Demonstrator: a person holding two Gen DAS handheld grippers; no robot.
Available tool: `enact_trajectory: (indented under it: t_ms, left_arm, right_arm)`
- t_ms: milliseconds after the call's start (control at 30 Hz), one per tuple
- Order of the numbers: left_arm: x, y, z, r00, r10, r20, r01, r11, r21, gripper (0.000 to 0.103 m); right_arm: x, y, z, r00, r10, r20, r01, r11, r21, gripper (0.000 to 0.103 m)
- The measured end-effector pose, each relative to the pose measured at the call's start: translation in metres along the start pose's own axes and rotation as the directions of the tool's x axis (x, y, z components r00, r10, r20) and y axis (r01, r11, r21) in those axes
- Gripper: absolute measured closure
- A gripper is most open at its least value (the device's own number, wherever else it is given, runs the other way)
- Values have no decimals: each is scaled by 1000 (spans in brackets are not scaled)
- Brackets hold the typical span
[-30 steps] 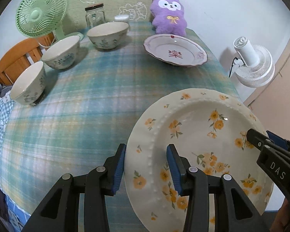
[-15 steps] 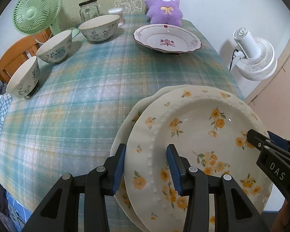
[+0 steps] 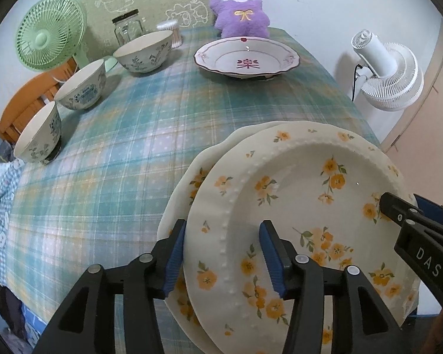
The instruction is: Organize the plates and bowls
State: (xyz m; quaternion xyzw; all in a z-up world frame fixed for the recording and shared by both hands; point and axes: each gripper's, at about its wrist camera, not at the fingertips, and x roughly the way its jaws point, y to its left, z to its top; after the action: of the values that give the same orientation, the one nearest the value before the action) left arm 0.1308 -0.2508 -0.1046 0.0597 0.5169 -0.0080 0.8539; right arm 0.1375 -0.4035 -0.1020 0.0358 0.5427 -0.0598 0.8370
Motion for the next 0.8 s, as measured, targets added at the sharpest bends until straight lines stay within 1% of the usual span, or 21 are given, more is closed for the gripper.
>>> enact_trajectory:
  t_ms: [67, 167, 300, 333, 367, 400, 433, 467, 533, 667, 800]
  left_arm:
    - [1, -3, -1, 1000, 8, 3, -9, 1000, 11, 46]
    - [2, -5, -1, 1000, 22, 3, -22, 1000, 15, 43]
    - [2, -6, 2, 999, 38, -16, -38, 999, 12, 42]
    - [2, -7, 1, 999, 51, -17, -51, 999, 18, 41]
    - [0, -10, 1, 996, 88, -2, -88, 995, 37, 37]
    - [-3, -14, 1, 993, 119, 24, -120, 991, 57, 33]
    - [-6, -17, 1, 991, 128, 45, -131, 989, 70, 31]
    - [-7, -19, 1, 992, 118, 50, -121, 990, 75, 29]
    - [-4, -19, 1, 993, 111, 28, -113, 991, 69, 29]
    - [-2, -9, 2, 993, 116, 9, -117, 993, 26, 29]
    - [2, 2, 4, 995, 94, -14, -95, 995, -8, 29]
  right_arm:
    - [0, 0, -1, 1000, 0, 8, 0, 1000, -6, 58]
    - [0, 0, -2, 1000, 3, 12, -3, 1000, -13, 57]
    - [0, 1, -2, 1000, 13, 5, -13, 1000, -12, 57]
    - [0, 1, -2, 1000, 17, 4, -17, 1000, -13, 57]
    - [-1, 2, -2, 1000, 20, 10, -20, 1000, -18, 57]
    - [-2, 5, -2, 1000, 19, 13, -18, 999, -30, 57]
    - [0, 7, -3, 1000, 15, 5, -14, 999, -37, 57]
    - [2, 7, -3, 1000, 18, 1, -18, 999, -34, 57]
    - [2, 9, -2, 1000, 21, 3, -21, 999, -33, 57]
    - [5, 13, 0, 999, 33, -3, -33, 999, -39, 56]
    - [10, 21, 4, 999, 36, -14, -37, 998, -51, 52]
